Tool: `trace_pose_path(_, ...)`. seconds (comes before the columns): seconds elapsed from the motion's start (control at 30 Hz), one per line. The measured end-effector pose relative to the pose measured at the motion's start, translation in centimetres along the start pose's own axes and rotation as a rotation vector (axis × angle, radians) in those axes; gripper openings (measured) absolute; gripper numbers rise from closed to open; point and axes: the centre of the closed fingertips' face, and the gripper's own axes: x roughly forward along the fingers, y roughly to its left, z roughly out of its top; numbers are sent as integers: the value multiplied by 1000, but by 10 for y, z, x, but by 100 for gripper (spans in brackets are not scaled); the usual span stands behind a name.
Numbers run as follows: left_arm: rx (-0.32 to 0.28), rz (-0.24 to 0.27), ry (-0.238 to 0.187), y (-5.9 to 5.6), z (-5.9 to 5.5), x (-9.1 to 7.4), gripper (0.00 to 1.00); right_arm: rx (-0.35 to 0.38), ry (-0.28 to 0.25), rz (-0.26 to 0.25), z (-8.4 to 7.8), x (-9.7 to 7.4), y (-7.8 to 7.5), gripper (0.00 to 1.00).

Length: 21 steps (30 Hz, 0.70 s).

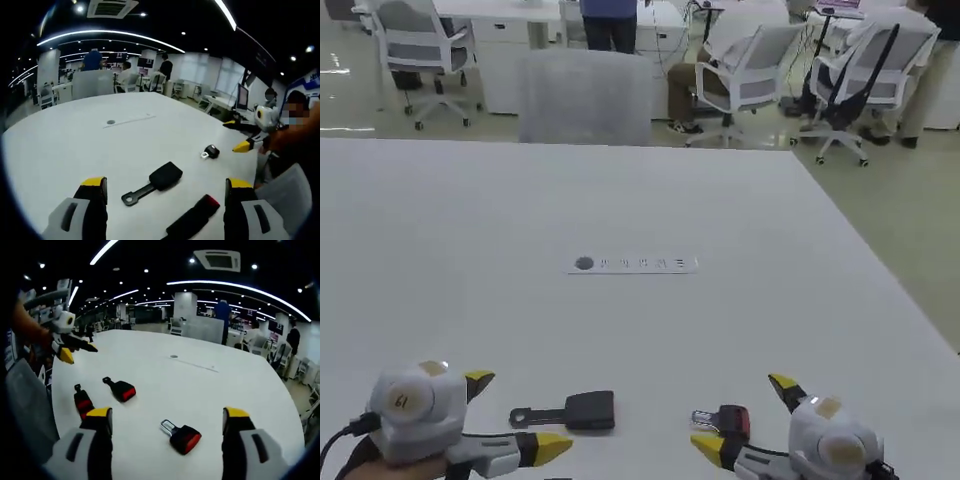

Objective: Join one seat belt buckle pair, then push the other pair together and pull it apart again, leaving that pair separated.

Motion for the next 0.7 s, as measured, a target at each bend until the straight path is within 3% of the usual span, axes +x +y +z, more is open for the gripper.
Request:
trace_pose_path(0.13, -9, 19, -20, -2, -7, -21, 100, 18, -13, 2, 2, -13, 15, 93)
trace_pose_path(0.43, 2, 52, -87, -7, -11, -62, 100, 10, -36, 27, -1, -46, 46, 96)
trace_pose_path(0.7, 12, 72, -121, -10, -11, -90, 100, 4, -48, 19, -3, -73, 58, 100)
